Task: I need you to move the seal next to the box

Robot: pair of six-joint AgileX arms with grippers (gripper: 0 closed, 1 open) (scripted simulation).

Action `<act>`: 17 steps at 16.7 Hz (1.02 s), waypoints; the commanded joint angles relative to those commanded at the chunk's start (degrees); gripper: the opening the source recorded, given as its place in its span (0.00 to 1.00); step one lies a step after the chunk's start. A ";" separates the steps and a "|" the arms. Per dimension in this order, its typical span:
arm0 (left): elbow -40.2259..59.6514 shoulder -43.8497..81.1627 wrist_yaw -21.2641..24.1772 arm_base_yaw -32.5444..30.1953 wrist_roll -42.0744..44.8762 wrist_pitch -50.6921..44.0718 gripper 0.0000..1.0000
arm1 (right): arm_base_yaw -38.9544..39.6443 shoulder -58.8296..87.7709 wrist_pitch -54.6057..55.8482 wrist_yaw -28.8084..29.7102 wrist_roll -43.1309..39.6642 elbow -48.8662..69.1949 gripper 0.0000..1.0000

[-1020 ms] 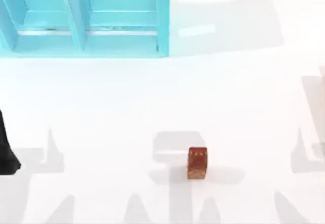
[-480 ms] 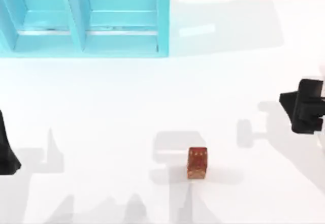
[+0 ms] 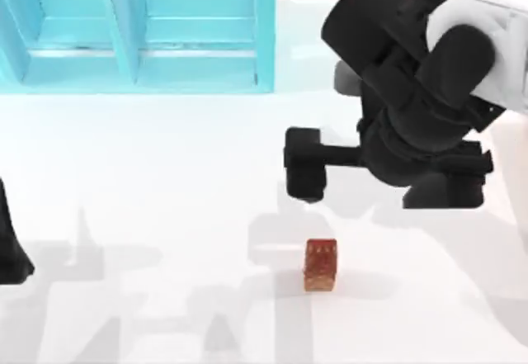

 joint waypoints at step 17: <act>0.00 0.00 0.00 0.00 0.00 0.00 1.00 | 2.95 19.25 -4.70 -0.30 4.61 9.36 1.00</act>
